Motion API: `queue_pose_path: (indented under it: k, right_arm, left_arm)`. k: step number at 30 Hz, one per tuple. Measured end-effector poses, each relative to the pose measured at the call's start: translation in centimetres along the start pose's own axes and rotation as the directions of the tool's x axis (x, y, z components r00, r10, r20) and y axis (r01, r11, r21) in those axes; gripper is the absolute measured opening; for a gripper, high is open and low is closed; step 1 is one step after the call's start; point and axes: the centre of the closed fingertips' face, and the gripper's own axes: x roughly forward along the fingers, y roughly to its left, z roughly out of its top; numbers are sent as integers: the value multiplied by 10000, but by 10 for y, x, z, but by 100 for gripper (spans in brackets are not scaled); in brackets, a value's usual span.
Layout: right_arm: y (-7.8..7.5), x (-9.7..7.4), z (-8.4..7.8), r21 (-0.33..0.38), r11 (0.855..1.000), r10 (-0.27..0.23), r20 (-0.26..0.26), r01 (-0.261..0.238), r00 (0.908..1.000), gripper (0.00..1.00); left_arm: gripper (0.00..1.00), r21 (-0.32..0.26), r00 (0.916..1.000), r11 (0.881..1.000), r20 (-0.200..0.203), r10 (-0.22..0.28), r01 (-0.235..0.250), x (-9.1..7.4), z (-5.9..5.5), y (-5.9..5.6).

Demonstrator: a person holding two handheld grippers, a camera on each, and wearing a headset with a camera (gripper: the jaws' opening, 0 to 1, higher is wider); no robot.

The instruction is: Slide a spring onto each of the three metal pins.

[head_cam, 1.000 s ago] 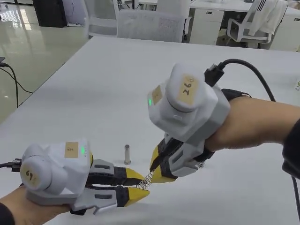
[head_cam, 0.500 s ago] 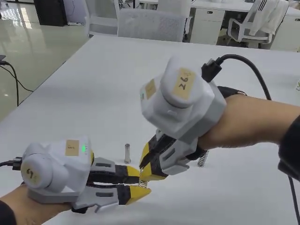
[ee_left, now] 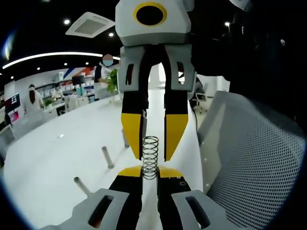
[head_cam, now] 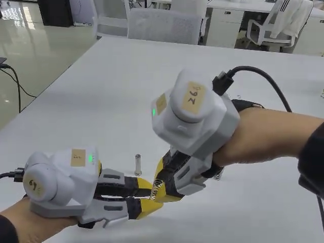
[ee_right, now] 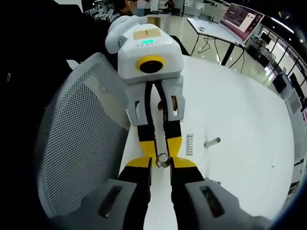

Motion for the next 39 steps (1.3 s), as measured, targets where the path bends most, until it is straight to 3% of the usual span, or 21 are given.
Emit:
queue_pose_path:
  k: [17,35,39]
  right_arm:
    - [-2,3,-4,-13,10000,-29,-234,29,9997,8]
    - [-10,-4,-16,325,9991,-278,-332,289,9991,8]
    - [-12,-5,-19,415,9985,-335,-378,351,9987,8]
  left_arm:
    - [3,-82,10000,10000,50,-30,30,2,3,-1]
    - [25,-1078,9985,9929,153,524,-504,-13,-10,7]
    - [35,-1323,9960,9877,203,871,-837,-18,-13,12]
